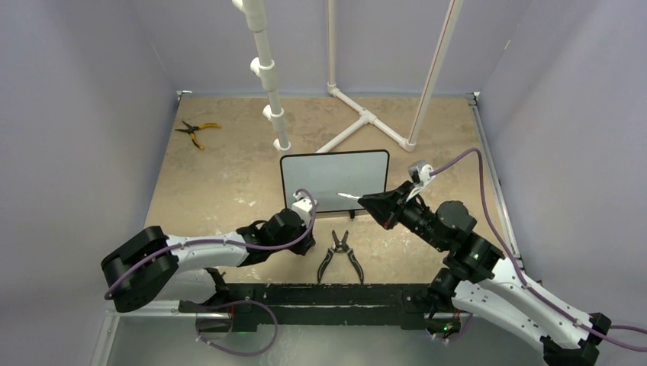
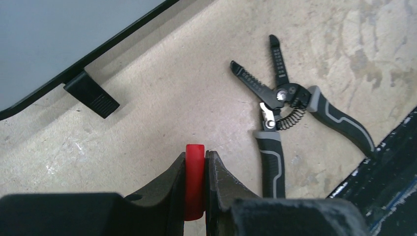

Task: Write a sentence on the whiteboard
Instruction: Place the pen cap at the center of the board.

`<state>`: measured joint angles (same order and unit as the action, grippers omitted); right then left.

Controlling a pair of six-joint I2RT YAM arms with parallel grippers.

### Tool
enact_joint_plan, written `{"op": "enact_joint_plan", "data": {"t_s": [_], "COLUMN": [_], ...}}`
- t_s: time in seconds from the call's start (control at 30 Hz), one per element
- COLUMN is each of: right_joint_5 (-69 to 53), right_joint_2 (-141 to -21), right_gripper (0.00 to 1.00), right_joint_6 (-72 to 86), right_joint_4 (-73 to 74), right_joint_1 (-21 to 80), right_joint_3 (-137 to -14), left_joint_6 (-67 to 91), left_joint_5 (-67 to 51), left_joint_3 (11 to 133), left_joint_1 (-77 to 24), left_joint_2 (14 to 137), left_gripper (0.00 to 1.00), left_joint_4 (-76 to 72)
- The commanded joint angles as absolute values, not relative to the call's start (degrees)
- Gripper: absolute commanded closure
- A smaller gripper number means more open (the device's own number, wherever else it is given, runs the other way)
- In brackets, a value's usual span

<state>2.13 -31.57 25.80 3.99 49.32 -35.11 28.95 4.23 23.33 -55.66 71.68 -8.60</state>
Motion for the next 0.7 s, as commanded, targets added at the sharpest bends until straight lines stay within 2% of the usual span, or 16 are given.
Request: {"op": "enact_joint_plan", "data": {"t_s": [0.0,0.2,0.33,0.37,0.4,0.67], "right_joint_5": [3.5,3.6,3.4,3.4,3.4,0.2], "right_joint_2": [-32.4,-32.4,-32.0,-31.9,-31.9,-31.6], "right_gripper": [1.00,1.00,1.00,0.91,1.00,1.00], "right_joint_6": [26.3,26.4,26.2,26.2,26.2,26.0], "right_joint_4": [1.1,1.1,1.4,1.5,1.4,-1.7], "right_joint_1": [49.1,49.1,49.1,49.1,49.1,49.1], "right_joint_3": [-34.8,-34.6,-35.0,-35.1,-35.1,-35.1], "left_joint_6": [29.3,30.6,30.6,30.6,30.6,29.4], "left_joint_5": [6.5,6.5,6.5,6.2,5.9,1.4], "left_joint_3": [24.2,23.8,26.2,26.8,27.3,37.0], "left_joint_1": [-55.9,-55.8,-55.8,-55.8,-55.8,-53.3], "left_joint_2": [73.4,72.3,70.8,70.1,69.1,57.2], "left_gripper": [0.91,0.69,0.56,0.54,0.52,0.42], "left_joint_4": [-9.7,-9.8,-4.4,-3.3,-2.1,14.1]}}
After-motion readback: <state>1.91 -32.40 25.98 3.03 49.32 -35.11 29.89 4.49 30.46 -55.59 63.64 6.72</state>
